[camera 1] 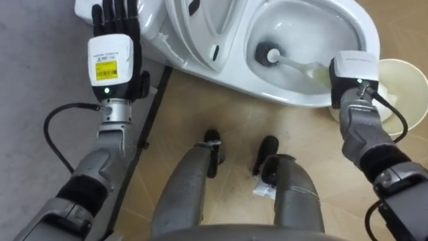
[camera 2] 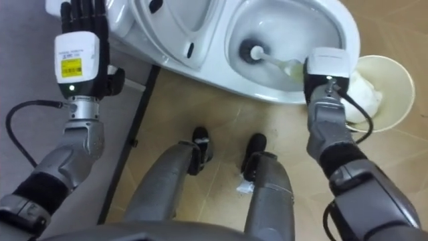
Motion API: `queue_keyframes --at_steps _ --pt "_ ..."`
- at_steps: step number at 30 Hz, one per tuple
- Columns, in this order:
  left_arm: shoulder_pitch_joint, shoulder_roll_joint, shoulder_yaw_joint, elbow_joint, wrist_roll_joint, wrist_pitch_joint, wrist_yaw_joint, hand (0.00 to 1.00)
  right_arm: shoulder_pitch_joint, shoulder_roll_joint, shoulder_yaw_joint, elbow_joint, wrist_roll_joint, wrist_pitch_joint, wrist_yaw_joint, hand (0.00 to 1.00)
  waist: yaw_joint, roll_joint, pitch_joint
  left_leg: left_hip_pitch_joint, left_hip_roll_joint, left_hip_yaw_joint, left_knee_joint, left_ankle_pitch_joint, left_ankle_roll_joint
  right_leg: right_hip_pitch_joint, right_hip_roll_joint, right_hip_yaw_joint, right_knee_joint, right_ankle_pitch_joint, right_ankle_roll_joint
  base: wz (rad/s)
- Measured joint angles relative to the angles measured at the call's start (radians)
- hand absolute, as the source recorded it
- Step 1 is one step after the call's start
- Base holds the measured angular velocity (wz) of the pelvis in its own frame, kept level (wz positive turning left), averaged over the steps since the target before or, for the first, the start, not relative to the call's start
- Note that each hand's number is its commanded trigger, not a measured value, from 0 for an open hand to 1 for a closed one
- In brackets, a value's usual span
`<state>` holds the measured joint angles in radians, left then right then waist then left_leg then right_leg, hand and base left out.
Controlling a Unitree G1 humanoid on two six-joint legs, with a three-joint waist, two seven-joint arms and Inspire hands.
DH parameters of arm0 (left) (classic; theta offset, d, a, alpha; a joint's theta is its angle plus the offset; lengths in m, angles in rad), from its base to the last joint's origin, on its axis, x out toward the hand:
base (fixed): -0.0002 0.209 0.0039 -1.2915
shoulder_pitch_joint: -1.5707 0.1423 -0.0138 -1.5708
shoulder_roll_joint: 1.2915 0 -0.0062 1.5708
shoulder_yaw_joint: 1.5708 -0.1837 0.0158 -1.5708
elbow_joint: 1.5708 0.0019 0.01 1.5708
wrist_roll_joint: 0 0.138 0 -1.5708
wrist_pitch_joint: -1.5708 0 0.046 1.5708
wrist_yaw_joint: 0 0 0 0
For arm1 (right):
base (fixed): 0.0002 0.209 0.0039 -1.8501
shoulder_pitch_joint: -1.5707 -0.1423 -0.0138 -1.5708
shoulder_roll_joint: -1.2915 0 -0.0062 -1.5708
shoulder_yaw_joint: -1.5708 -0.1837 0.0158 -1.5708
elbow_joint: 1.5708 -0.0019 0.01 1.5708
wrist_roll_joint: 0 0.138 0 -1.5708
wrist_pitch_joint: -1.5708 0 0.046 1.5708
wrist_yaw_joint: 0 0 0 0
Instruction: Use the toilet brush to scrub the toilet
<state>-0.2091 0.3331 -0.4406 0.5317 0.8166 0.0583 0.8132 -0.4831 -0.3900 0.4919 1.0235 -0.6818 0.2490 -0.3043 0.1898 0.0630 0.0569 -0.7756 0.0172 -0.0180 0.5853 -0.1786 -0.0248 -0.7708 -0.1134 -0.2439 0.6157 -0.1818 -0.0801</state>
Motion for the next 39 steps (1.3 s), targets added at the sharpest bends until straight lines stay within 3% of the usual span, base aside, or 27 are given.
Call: queue_keyframes --at_steps 3,6,8,13,16,19,21,22,24,27,35,39 --pt "-0.033 0.001 0.000 0.002 0.000 -0.006 -0.015 0.00 -0.025 -0.006 -0.017 0.086 0.142 -0.044 -0.015 1.00 0.003 -0.012 0.0083 -0.005 -0.011 -0.005 0.006 -0.001 0.004 -0.007 -0.015 -0.005 0.022 -0.015 0.003 0.16" --pt "-0.045 0.000 0.003 0.000 0.002 -0.006 -0.014 0.00 -0.030 -0.008 -0.065 0.110 0.169 -0.077 -0.026 1.00 -0.006 -0.018 0.0123 -0.033 -0.019 -0.005 0.023 -0.003 0.010 -0.034 -0.025 -0.004 0.045 -0.022 0.006 0.06" --pt "-0.055 0.000 0.004 -0.004 0.005 -0.006 -0.008 0.00 -0.033 -0.012 -0.075 0.110 0.166 -0.078 -0.033 1.00 -0.015 -0.025 0.0168 -0.046 -0.029 -0.005 0.036 -0.006 0.013 -0.051 -0.039 -0.001 0.068 -0.033 0.009 0.09" --pt "-0.065 -0.002 0.011 -0.003 0.022 -0.008 -0.008 0.00 -0.046 -0.017 -0.056 0.087 0.060 -0.081 -0.028 1.00 -0.009 -0.034 0.0184 -0.054 -0.029 0.004 0.060 -0.015 0.020 -0.061 -0.040 0.009 0.079 -0.034 0.013 -0.05" --pt "-0.066 -0.002 0.015 0.000 0.021 -0.009 -0.002 0.00 -0.036 -0.007 -0.008 0.004 -0.043 -0.043 -0.012 1.00 -0.008 -0.036 0.0183 -0.049 -0.020 0.010 0.065 -0.019 0.021 -0.053 -0.022 0.017 0.069 -0.026 0.016 -0.15" --pt "-0.061 0.001 0.014 0.001 0.014 -0.009 0.004 0.00 -0.001 -0.011 0.039 -0.128 -0.130 0.019 0.033 1.00 0.001 -0.034 0.0157 -0.042 0.000 0.012 0.069 -0.028 0.018 -0.035 -0.003 0.013 0.039 -0.012 0.012 -0.21" --pt "-0.059 0.001 0.014 0.001 -0.003 -0.011 0.009 0.00 0.079 -0.010 0.039 -0.295 -0.198 0.078 0.073 1.00 0.001 -0.030 0.0133 -0.040 0.014 0.011 0.073 -0.032 0.017 -0.019 0.018 0.008 0.015 -0.001 0.011 -0.11" --pt "-0.058 0.001 0.015 0.001 -0.005 -0.011 0.011 0.00 0.094 -0.010 0.038 -0.327 -0.211 0.088 0.082 1.00 0.002 -0.028 0.0118 -0.040 0.020 0.011 0.072 -0.033 0.016 -0.016 0.025 0.008 0.004 0.005 0.011 -0.23" --pt "-0.048 0.001 0.026 -0.001 -0.008 -0.015 0.014 0.00 0.163 -0.022 0.038 -0.471 -0.266 0.136 0.130 1.00 0.008 -0.017 0.0046 -0.040 0.035 0.012 0.071 -0.036 0.013 -0.006 0.045 0.009 -0.028 0.023 0.009 -0.22" --pt "-0.018 0.000 0.037 -0.005 -0.019 -0.017 0.013 0.00 0.219 -0.023 0.037 -0.584 -0.340 0.174 0.190 1.00 0.007 -0.001 -0.0072 -0.030 0.051 0.014 0.064 -0.038 0.011 0.014 0.064 0.010 -0.064 0.042 0.007 -0.14" --pt "0.023 -0.003 0.034 -0.026 -0.021 -0.015 0.013 0.00 0.266 -0.022 0.037 -0.711 -0.427 0.203 0.306 1.00 0.003 0.003 -0.0132 0.004 0.063 0.022 0.049 -0.041 0.000 0.039 0.080 0.022 -0.077 0.045 0.001 -0.06" --pt "0.034 -0.005 0.034 -0.023 -0.021 -0.013 0.013 0.00 0.261 -0.017 0.037 -0.725 -0.427 0.204 0.346 1.00 -0.012 -0.011 -0.0221 0.016 0.058 0.030 0.037 -0.038 -0.002 0.038 0.074 0.029 -0.059 0.039 -0.001 0.00"
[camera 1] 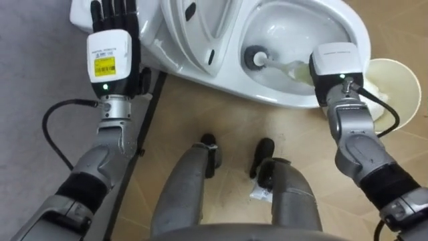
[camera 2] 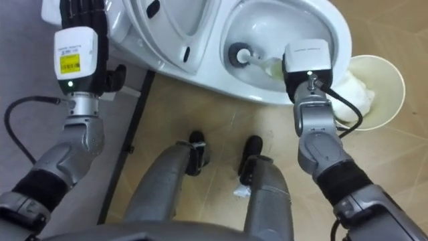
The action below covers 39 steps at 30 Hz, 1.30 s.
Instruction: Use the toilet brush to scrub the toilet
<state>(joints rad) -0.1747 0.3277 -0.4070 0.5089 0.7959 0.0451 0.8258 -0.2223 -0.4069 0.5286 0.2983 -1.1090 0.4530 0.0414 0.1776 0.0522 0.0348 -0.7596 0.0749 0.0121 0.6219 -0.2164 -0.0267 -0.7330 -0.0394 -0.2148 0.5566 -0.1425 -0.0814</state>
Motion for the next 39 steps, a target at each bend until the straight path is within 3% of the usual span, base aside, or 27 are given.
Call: queue_keyframes --at_steps 4,7,9,15,23,27,30,34,39 --pt "0.020 0.001 0.000 0.004 -0.001 -0.002 -0.010 0.00 -0.005 0.021 0.005 0.000 0.002 0.000 0.040 1.00 -0.011 -0.014 -0.0011 0.053 0.000 0.018 -0.024 0.000 0.000 0.037 -0.001 0.014 -0.004 -0.005 0.001 -0.06" --pt "0.033 0.017 0.002 0.005 -0.022 -0.006 -0.035 0.00 -0.001 0.027 0.021 -0.006 0.014 -0.013 0.072 1.00 -0.025 -0.046 -0.0005 0.106 -0.004 0.031 -0.049 0.002 -0.003 0.069 -0.006 0.025 -0.007 -0.018 0.000 -0.03" --pt "0.036 0.020 0.004 0.028 -0.022 -0.012 -0.056 0.00 0.013 0.026 0.023 -0.043 0.033 -0.031 0.109 1.00 -0.041 -0.070 -0.0004 0.144 -0.001 0.031 -0.067 0.004 -0.006 0.106 -0.009 0.024 -0.019 -0.021 -0.003 0.00" --pt "0.049 0.032 0.012 0.056 -0.087 -0.053 -0.083 0.00 0.046 0.016 0.006 -0.081 0.048 -0.088 0.168 1.00 -0.051 -0.101 -0.0003 0.231 0.000 0.043 -0.107 0.003 -0.010 0.179 0.006 0.048 -0.043 -0.026 0.002 -0.03" --pt "0.131 0.034 0.013 0.057 -0.088 -0.053 -0.142 0.00 0.170 0.017 -0.081 -0.129 0.060 -0.175 0.186 1.00 -0.064 -0.106 -0.0057 0.392 -0.002 0.045 -0.213 0.010 -0.017 0.334 0.013 0.039 -0.132 -0.029 0.008 0.00" --pt "0.196 0.033 0.025 0.030 -0.086 -0.054 -0.183 0.00 0.238 0.020 -0.112 -0.142 0.061 -0.207 0.187 1.00 -0.064 -0.100 -0.0170 0.489 -0.003 0.050 -0.272 0.013 -0.019 0.423 0.013 0.040 -0.173 -0.033 0.013 0.01" --pt "0.250 0.024 0.051 0.005 -0.086 -0.060 -0.208 0.00 0.298 0.016 -0.124 -0.188 0.061 -0.215 0.186 1.00 -0.063 -0.097 -0.0222 0.549 -0.003 0.060 -0.300 0.014 -0.018 0.479 0.017 0.049 -0.206 -0.035 0.017 -0.09" --pt "0.302 0.018 0.054 -0.001 -0.086 -0.061 -0.229 0.00 0.380 0.039 -0.168 -0.193 0.081 -0.219 0.184 1.00 -0.063 -0.093 -0.0306 0.634 -0.005 0.063 -0.349 0.014 -0.018 0.560 0.023 0.054 -0.250 -0.039 0.025 -0.02" --pt "0.405 -0.011 0.130 -0.066 -0.078 -0.073 -0.269 0.00 0.511 0.081 -0.315 -0.222 0.174 -0.277 0.145 1.00 -0.080 -0.081 -0.0414 0.723 -0.009 0.067 -0.398 0.014 -0.018 0.650 0.024 0.054 -0.301 -0.044 0.035 -0.01"
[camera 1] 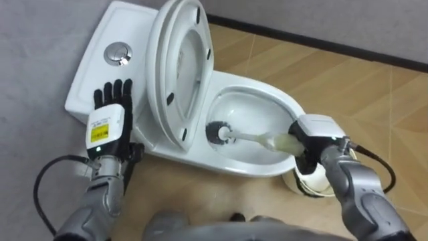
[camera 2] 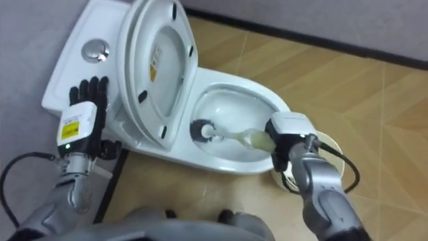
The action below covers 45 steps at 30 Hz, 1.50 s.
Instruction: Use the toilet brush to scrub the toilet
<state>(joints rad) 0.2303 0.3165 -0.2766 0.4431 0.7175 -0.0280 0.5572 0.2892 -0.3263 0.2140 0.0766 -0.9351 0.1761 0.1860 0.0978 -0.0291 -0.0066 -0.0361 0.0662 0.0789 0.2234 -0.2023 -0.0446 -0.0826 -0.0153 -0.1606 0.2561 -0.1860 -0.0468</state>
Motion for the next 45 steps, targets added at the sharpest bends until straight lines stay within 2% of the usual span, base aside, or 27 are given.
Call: queue_keyframes --at_steps 1,2,4,6,8,10,12,14,15,17,20,21,22,24,29,30,32,34,36,39,42,45 --pt "0.017 -0.001 0.011 -0.014 0.000 -0.001 -0.005 0.00 0.012 0.010 -0.016 -0.004 0.018 -0.013 -0.012 1.00 -0.006 0.001 0.0000 0.009 0.000 0.000 -0.003 0.000 0.000 0.009 0.001 -0.001 -0.003 0.000 0.000 0.00" --pt "0.053 -0.010 0.039 -0.037 0.000 -0.004 -0.017 0.00 0.035 0.024 -0.039 -0.004 0.056 -0.043 -0.045 1.00 -0.013 0.003 0.0005 0.026 0.000 0.000 -0.008 0.000 0.000 0.028 0.001 0.000 -0.016 0.001 0.002 -0.04" --pt "0.107 -0.022 0.072 -0.080 -0.005 -0.011 -0.029 0.00 0.068 0.028 -0.053 -0.005 0.112 -0.058 -0.076 1.00 -0.013 0.005 0.0004 0.053 -0.002 -0.001 -0.021 0.000 0.000 0.052 0.003 0.009 -0.023 0.001 0.005 -0.07" --pt "0.155 -0.029 0.112 -0.092 -0.051 -0.036 -0.024 0.00 0.096 0.033 -0.102 0.037 0.294 -0.094 -0.115 1.00 -0.018 0.006 0.0039 0.082 -0.004 -0.007 -0.040 0.000 0.000 0.080 0.002 0.006 -0.040 -0.001 0.008 0.02" --pt "0.175 -0.037 0.141 -0.093 -0.059 -0.059 -0.024 0.00 0.097 0.054 -0.146 0.088 0.390 -0.119 -0.158 1.00 -0.019 0.006 0.0039 0.088 -0.006 -0.005 -0.042 0.000 0.000 0.091 0.001 0.006 -0.050 -0.001 0.011 0.08" --pt "0.194 -0.060 0.180 -0.092 -0.100 -0.067 -0.024 0.00 0.108 0.061 -0.177 0.127 0.471 -0.149 -0.204 1.00 -0.024 0.009 0.0060 0.100 -0.008 -0.004 -0.047 0.000 0.000 0.109 -0.002 -0.006 -0.061 0.000 0.014 0.14" --pt "0.217 -0.075 0.245 -0.089 -0.196 -0.083 -0.023 0.00 0.109 0.077 -0.212 0.204 0.574 -0.197 -0.252 1.00 -0.035 0.005 0.0072 0.123 -0.010 -0.024 -0.060 0.000 0.000 0.138 -0.001 -0.020 -0.084 0.000 0.016 0.21" --pt "0.232 -0.082 0.309 -0.081 -0.263 -0.102 -0.019 0.00 0.097 0.092 -0.245 0.289 0.649 -0.230 -0.287 1.00 -0.030 0.001 0.0090 0.134 -0.010 -0.025 -0.060 0.000 0.000 0.154 0.001 -0.022 -0.092 0.000 0.017 0.09" --pt "0.244 -0.084 0.338 -0.071 -0.289 -0.133 -0.014 0.00 0.090 0.095 -0.259 0.341 0.693 -0.239 -0.312 1.00 -0.023 0.000 0.0065 0.137 -0.010 -0.024 -0.060 0.000 0.000 0.157 0.000 -0.022 -0.093 -0.001 0.018 0.00" --pt "0.246 -0.097 0.363 -0.058 -0.337 -0.155 -0.013 0.00 0.084 0.095 -0.280 0.397 0.756 -0.240 -0.340 1.00 -0.008 0.000 0.0047 0.137 -0.010 -0.025 -0.060 0.000 0.000 0.158 0.002 -0.018 -0.098 -0.001 0.018 -0.05" --pt "0.259 -0.123 0.379 -0.010 -0.397 -0.172 0.001 0.00 0.074 0.095 -0.288 0.483 0.840 -0.247 -0.375 1.00 -0.007 0.003 0.0058 0.159 -0.010 -0.029 -0.066 0.000 0.000 0.177 0.004 -0.013 -0.103 -0.001 0.017 -0.05" --pt "0.262 -0.138 0.385 0.016 -0.426 -0.173 0.001 0.00 0.065 0.096 -0.291 0.519 0.869 -0.249 -0.385 1.00 -0.007 -0.004 0.0109 0.167 -0.010 -0.029 -0.067 0.000 0.000 0.185 0.003 -0.010 -0.105 -0.002 0.018 -0.08" --pt "0.265 -0.143 0.387 0.024 -0.450 -0.174 0.001 0.00 0.065 0.098 -0.296 0.529 0.879 -0.250 -0.389 1.00 -0.008 0.002 0.0119 0.167 -0.010 -0.031 -0.068 0.000 0.000 0.186 0.003 -0.011 -0.105 -0.004 0.018 0.00" --pt "0.267 -0.149 0.391 0.069 -0.541 -0.179 -0.015 0.00 0.060 0.106 -0.317 0.580 0.925 -0.253 -0.406 1.00 -0.008 -0.002 0.0095 0.168 -0.011 -0.030 -0.073 0.000 0.000 0.185 0.003 -0.011 -0.105 -0.007 0.019 0.05" --pt "0.277 -0.152 0.425 0.141 -0.748 -0.176 -0.111 0.00 0.020 0.119 -0.341 0.728 0.992 -0.254 -0.412 1.00 -0.009 -0.006 0.0067 0.169 -0.011 -0.032 -0.072 0.000 0.000 0.189 0.002 -0.019 -0.104 -0.007 0.019 0.02" --pt "0.278 -0.153 0.435 0.152 -0.800 -0.171 -0.137 0.00 0.016 0.127 -0.354 0.753 1.005 -0.252 -0.412 1.00 -0.010 -0.003 0.0038 0.169 -0.011 -0.027 -0.072 0.000 0.000 0.188 0.002 -0.021 -0.104 -0.007 0.019 0.04" --pt "0.277 -0.156 0.436 0.188 -0.880 -0.168 -0.180 0.00 0.008 0.128 -0.356 0.789 1.027 -0.252 -0.412 1.00 -0.010 -0.002 0.0057 0.169 -0.011 -0.031 -0.073 0.000 0.000 0.189 0.000 -0.027 -0.104 -0.007 0.019 0.04" --pt "0.270 -0.160 0.437 0.234 -0.954 -0.153 -0.237 0.00 0.002 0.131 -0.356 0.823 1.055 -0.250 -0.408 1.00 -0.013 0.002 0.0063 0.169 -0.012 -0.033 -0.073 -0.001 0.000 0.192 -0.002 -0.034 -0.104 -0.007 0.019 0.08" --pt "0.269 -0.163 0.440 0.283 -1.042 -0.120 -0.315 0.00 0.003 0.133 -0.356 0.854 1.089 -0.247 -0.392 1.00 -0.016 0.006 0.0089 0.168 -0.013 -0.033 -0.072 -0.001 0.000 0.192 -0.002 -0.035 -0.104 -0.008 0.021 0.09" --pt "0.252 -0.165 0.438 0.345 -1.100 -0.082 -0.422 0.00 -0.009 0.135 -0.355 0.885 1.081 -0.240 -0.390 1.00 -0.024 0.012 0.0108 0.164 -0.013 -0.033 -0.071 -0.001 0.000 0.191 -0.003 -0.038 -0.105 -0.011 0.022 0.08" --pt "0.230 -0.166 0.437 0.406 -1.097 -0.052 -0.507 0.00 -0.044 0.138 -0.356 0.939 1.079 -0.239 -0.392 1.00 -0.040 0.013 0.0108 0.154 -0.012 -0.033 -0.066 -0.001 0.000 0.183 -0.002 -0.043 -0.102 -0.011 0.022 0.11" --pt "0.211 -0.166 0.437 0.452 -1.097 -0.035 -0.555 0.00 -0.049 0.152 -0.356 0.956 1.085 -0.240 -0.393 1.00 -0.042 0.014 0.0102 0.155 -0.012 -0.030 -0.060 -0.001 0.000 0.182 -0.002 -0.036 -0.096 -0.011 0.022 -0.04"
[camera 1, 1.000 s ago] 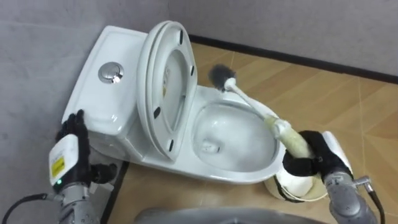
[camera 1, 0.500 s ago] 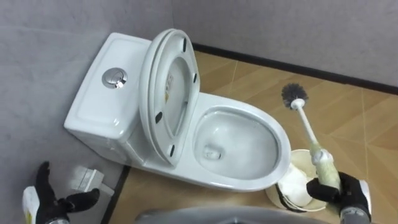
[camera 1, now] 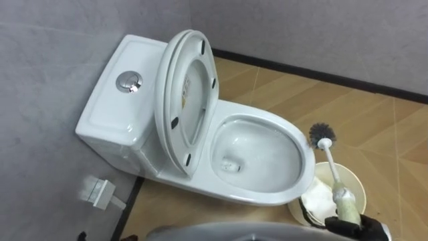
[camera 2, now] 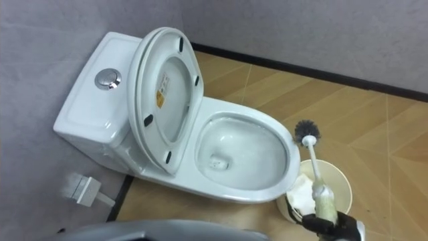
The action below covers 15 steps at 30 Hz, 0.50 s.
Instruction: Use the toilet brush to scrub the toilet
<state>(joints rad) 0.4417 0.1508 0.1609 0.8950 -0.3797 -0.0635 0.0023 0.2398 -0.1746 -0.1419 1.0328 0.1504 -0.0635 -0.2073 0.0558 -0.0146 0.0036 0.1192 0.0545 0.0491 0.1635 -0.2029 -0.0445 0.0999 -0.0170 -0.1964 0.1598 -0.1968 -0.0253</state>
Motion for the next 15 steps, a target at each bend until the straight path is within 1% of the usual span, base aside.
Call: queue_keyframes --at_steps 1,3,4,6,7,9,10,12,14,15 --pt "-0.002 0.000 0.000 0.010 0.001 0.001 -0.007 0.00 -0.005 0.003 0.000 0.013 0.006 0.000 0.000 1.00 0.000 0.000 -0.0002 0.002 0.000 0.001 0.000 0.000 0.000 0.000 0.000 0.002 0.002 0.000 0.000 -0.09" --pt "-0.015 0.000 0.002 0.046 0.005 0.030 -0.015 0.00 -0.016 0.008 0.001 0.051 0.057 0.012 0.000 1.00 0.001 0.004 -0.0006 0.009 0.000 0.005 0.000 0.000 0.000 -0.001 -0.001 0.007 0.012 -0.002 -0.002 -0.11" --pt "-0.017 0.000 0.002 0.051 0.006 0.037 -0.015 0.00 -0.017 0.009 0.000 0.057 0.069 0.016 0.000 1.00 0.002 0.005 -0.0005 0.010 0.000 0.005 0.000 0.000 0.000 -0.001 -0.001 0.008 0.013 -0.003 -0.002 -0.06" --pt "-0.020 0.000 0.006 0.060 0.045 0.062 -0.015 0.00 -0.018 0.009 -0.001 0.081 0.098 0.036 -0.001 1.00 0.001 0.008 -0.0010 0.013 0.001 0.007 0.000 0.000 0.000 0.002 -0.001 0.009 0.014 -0.003 -0.002 0.00" --pt "-0.021 0.000 0.011 0.061 0.061 0.067 -0.015 0.00 -0.021 0.009 -0.001 0.091 0.098 0.040 0.000 1.00 0.001 0.009 -0.0011 0.014 0.001 0.009 0.000 0.000 0.000 0.002 -0.001 0.009 0.015 -0.003 -0.003 0.00" --pt "-0.022 -0.002 0.029 0.070 0.141 0.075 -0.013 0.00 -0.018 0.009 -0.002 0.103 0.117 0.045 0.000 1.00 0.000 0.013 -0.0015 0.018 0.003 0.023 0.000 0.000 0.000 0.005 0.000 0.009 0.014 -0.003 -0.003 0.00" --pt "-0.023 -0.002 0.032 0.070 0.170 0.080 -0.012 0.00 -0.018 0.010 -0.002 0.106 0.120 0.045 0.000 1.00 -0.001 0.013 -0.0015 0.018 0.003 0.023 0.000 0.000 0.000 0.005 0.000 0.010 0.014 -0.003 -0.003 0.00" --pt "-0.037 -0.002 0.033 0.078 0.273 0.096 -0.004 0.00 -0.022 0.012 -0.003 0.126 0.137 0.047 0.000 1.00 -0.004 0.017 -0.0011 0.017 0.003 0.019 0.000 0.000 0.000 0.006 0.000 0.011 0.014 -0.003 -0.003 0.02" --pt "-0.048 -0.002 0.032 0.079 0.322 0.109 0.009 0.00 -0.022 0.016 0.000 0.131 0.161 0.054 0.000 1.00 -0.004 0.018 -0.0010 0.017 0.003 0.017 0.000 0.000 0.000 0.006 0.000 0.011 0.014 -0.003 -0.003 0.00" --pt "-0.057 -0.002 0.033 0.082 0.347 0.110 0.018 0.00 -0.022 0.018 0.000 0.133 0.172 0.057 -0.001 1.00 -0.004 0.018 -0.0009 0.017 0.003 0.016 0.000 0.000 0.000 0.006 0.000 0.010 0.014 -0.003 -0.003 0.00"
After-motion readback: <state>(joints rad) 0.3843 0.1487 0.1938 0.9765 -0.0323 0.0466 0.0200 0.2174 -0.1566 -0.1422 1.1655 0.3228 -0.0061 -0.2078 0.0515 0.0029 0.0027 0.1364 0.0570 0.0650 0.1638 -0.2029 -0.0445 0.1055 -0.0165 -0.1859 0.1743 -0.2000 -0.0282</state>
